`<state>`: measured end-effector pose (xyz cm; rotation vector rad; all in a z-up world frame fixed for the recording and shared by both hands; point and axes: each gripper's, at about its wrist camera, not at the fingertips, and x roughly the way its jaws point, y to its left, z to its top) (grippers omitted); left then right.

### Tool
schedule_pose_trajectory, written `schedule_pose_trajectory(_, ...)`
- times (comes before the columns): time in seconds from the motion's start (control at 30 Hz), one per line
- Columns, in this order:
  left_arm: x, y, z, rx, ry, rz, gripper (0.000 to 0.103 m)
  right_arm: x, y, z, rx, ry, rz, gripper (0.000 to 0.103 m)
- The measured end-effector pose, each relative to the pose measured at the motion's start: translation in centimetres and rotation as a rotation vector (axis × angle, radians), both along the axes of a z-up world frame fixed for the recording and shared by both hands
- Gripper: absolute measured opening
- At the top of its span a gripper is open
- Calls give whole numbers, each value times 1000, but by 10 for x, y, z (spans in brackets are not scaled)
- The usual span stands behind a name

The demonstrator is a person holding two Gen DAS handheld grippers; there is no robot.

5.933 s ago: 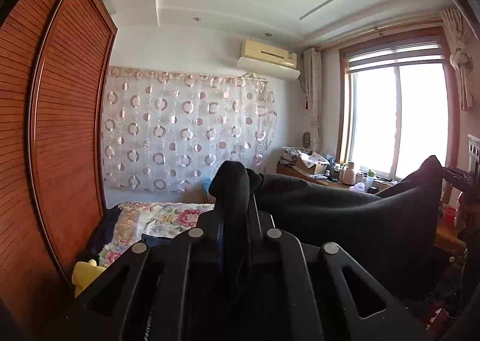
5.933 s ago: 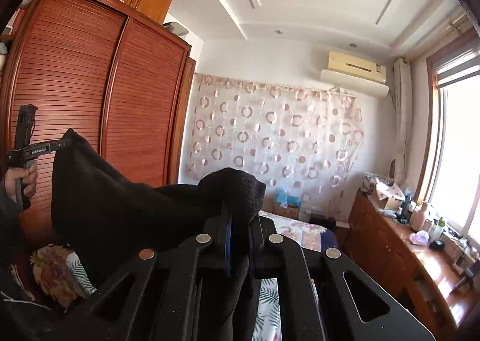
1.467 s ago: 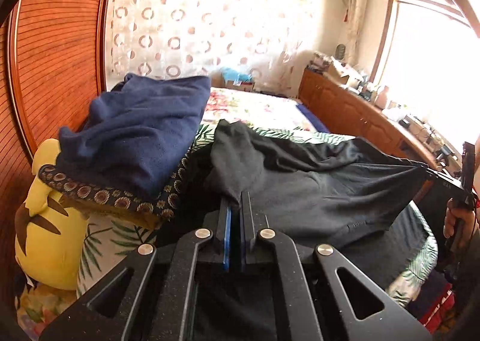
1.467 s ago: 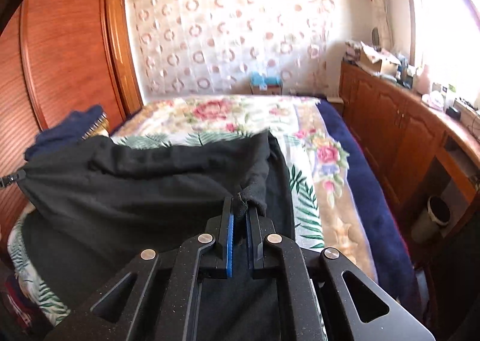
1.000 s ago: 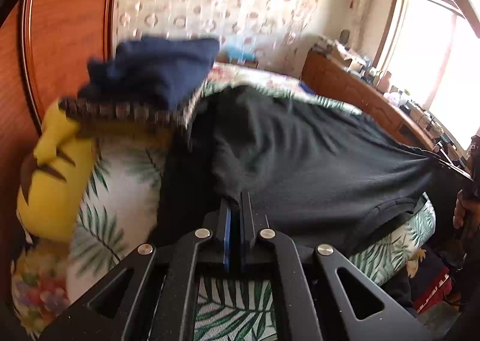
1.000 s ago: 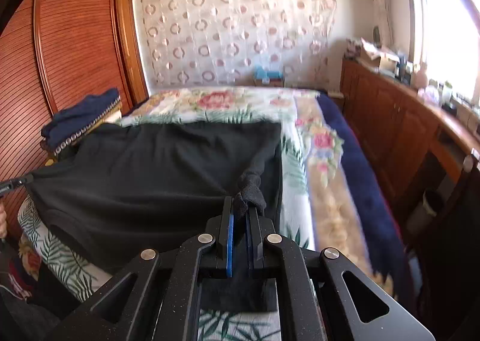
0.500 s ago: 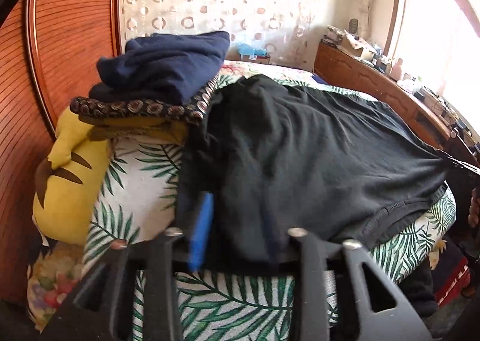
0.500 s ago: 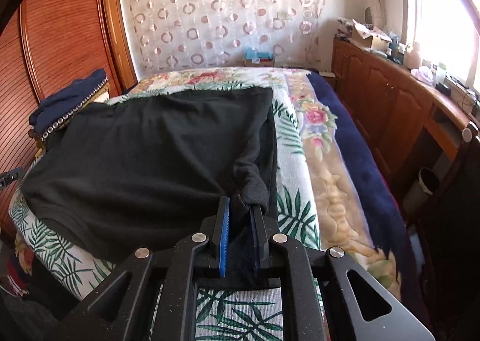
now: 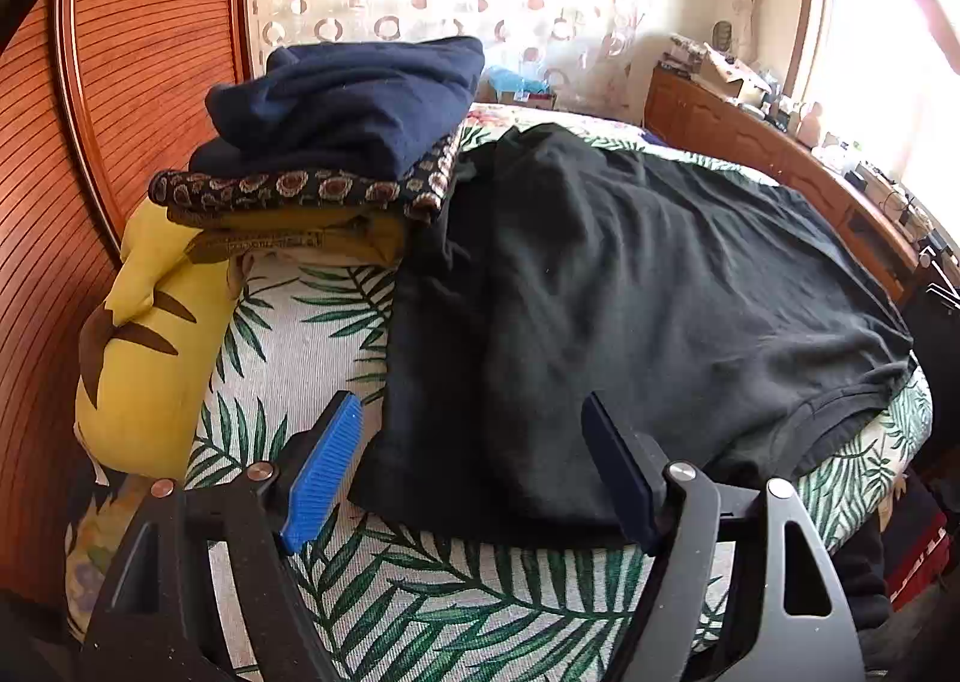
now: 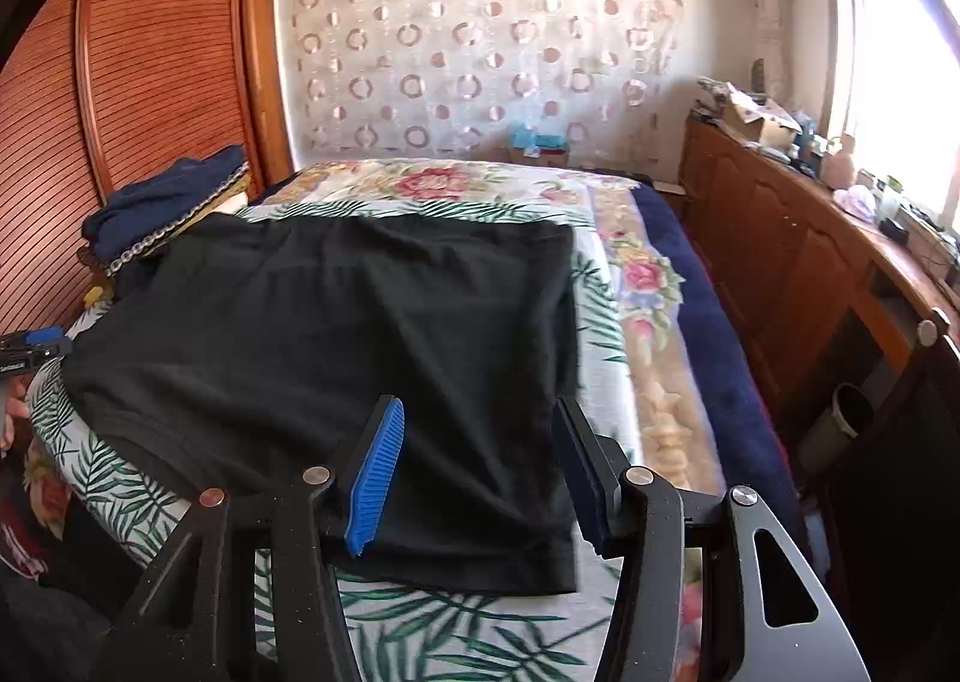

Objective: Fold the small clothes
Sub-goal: 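Open both grippers and smooth the folded black shirt flat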

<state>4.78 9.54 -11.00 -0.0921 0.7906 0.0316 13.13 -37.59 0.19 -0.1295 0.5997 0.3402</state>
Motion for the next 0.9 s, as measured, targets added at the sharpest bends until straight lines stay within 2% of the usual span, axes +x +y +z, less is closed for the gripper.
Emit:
schedule_pose_trajectory(0.37, 3, 4, -13, -7, 35, 16, 77, 20, 27, -43, -36, 99, 50, 53)
schedule_pose_trajectory(0.53, 3, 9, -21, -46, 50, 24, 77, 30, 29, -55, -67, 139, 27, 54)
schedule_pose_trajectory(0.8, 2, 9, -22, -76, 22, 35, 77, 21, 30, -60, -50, 86, 12, 57)
schedule_pose_trajectory(0.83, 1, 9, -22, -85, 19, 30, 73, 21, 30, -61, -44, 84, 11, 57)
schedule_pose_trajectory(0.87, 1, 8, -21, -97, 14, 21, 62, 19, 30, -63, -43, 82, 10, 58)
schedule_pose_trajectory(0.9, 1, 6, -21, -118, 12, 2, 58, 19, 30, -64, -43, 79, 11, 58)
